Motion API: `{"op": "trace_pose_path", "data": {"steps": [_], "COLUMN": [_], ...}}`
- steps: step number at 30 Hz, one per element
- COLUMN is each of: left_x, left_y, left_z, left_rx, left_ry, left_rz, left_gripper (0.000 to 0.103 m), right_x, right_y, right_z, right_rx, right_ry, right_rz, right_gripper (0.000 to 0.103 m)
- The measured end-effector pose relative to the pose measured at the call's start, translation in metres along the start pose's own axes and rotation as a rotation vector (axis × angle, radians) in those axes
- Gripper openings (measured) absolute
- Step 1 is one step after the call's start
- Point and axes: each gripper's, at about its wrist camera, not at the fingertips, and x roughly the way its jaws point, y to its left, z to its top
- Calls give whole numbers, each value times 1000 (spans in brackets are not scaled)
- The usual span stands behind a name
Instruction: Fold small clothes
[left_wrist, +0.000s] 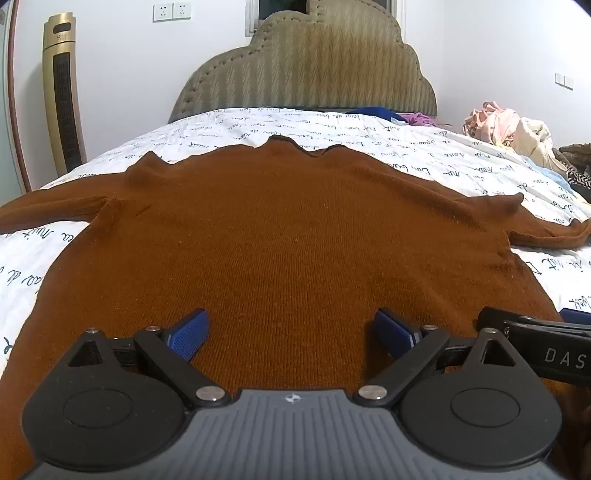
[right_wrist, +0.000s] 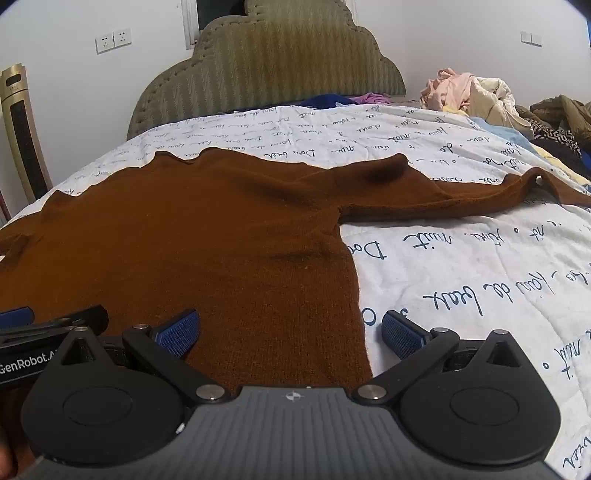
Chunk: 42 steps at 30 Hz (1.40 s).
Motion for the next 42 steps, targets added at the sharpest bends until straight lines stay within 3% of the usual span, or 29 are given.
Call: {"op": "trace_pose_path", "data": {"steps": [42], "left_x": [0], "left_y": [0], "left_z": [0], "left_rx": [-7], "left_ry": [9], "left_rz": [-5], "left_gripper": [99], "right_x": [4], "right_y": [-1], "right_z": [0], "right_rx": [16], "right_ry": [13], "right_rz": [10], "right_gripper": [103]}}
